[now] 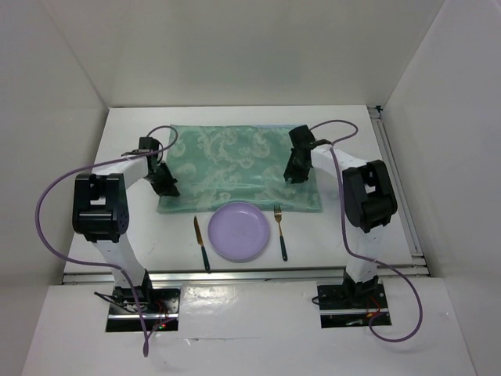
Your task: Set the dinner table for one person
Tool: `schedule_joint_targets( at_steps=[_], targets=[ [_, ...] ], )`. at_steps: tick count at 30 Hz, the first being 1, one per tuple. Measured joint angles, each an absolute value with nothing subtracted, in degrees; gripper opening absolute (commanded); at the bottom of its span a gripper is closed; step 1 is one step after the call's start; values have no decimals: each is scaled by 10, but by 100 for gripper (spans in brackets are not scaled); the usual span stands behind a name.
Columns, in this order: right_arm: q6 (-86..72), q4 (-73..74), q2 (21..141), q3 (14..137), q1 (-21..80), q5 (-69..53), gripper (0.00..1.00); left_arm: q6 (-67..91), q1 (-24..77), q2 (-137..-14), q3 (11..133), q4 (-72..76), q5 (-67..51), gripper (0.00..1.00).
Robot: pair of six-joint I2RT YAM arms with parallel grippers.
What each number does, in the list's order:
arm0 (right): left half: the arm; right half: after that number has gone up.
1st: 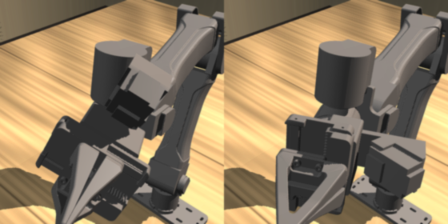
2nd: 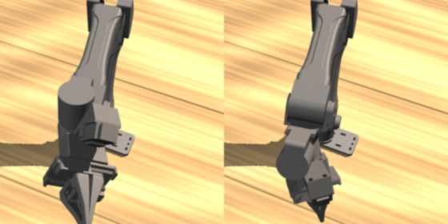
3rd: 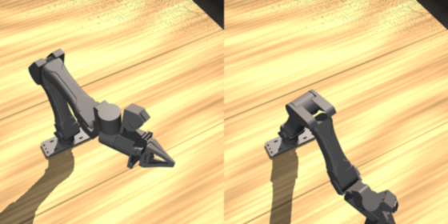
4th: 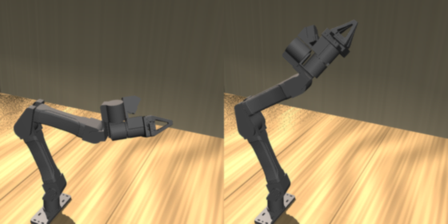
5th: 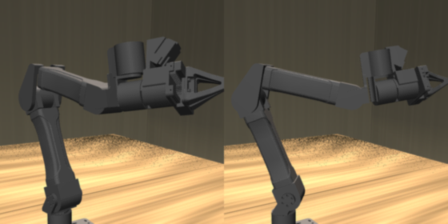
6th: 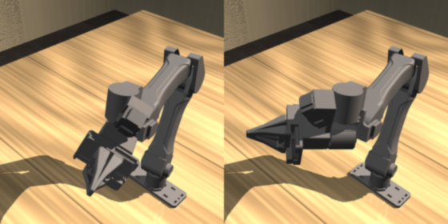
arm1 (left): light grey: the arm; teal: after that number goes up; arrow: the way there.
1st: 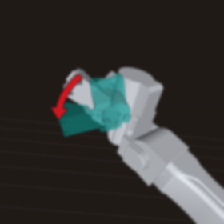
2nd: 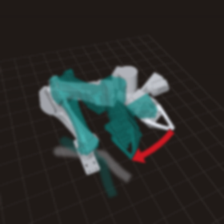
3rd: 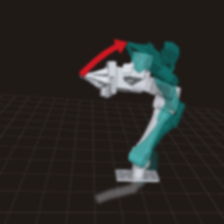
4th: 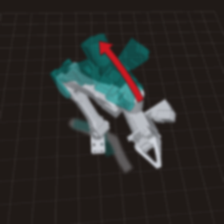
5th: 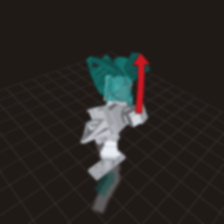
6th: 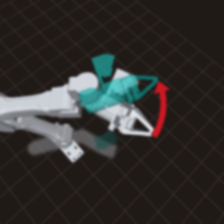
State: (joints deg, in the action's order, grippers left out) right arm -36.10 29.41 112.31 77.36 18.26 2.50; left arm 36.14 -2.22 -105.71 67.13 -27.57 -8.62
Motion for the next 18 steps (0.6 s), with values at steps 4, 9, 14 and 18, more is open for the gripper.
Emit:
schedule_joint_targets(
  at_steps=[4, 9, 14, 18],
  targets=[
    [-343, 309, 1119, 836, 185, 28, 77, 359, -22, -1040, 681, -318, -72, 13],
    [-326, 273, 1024, 796, 192, 2, 81, 346, -21, -994, 715, -348, -66, 33],
    [-342, 257, 886, 677, 263, -9, 82, 340, -21, -927, 721, -368, -63, 46],
    [-380, 269, 827, 575, 369, -19, 84, 331, -19, -865, 719, -382, -67, 46]
  ],
)
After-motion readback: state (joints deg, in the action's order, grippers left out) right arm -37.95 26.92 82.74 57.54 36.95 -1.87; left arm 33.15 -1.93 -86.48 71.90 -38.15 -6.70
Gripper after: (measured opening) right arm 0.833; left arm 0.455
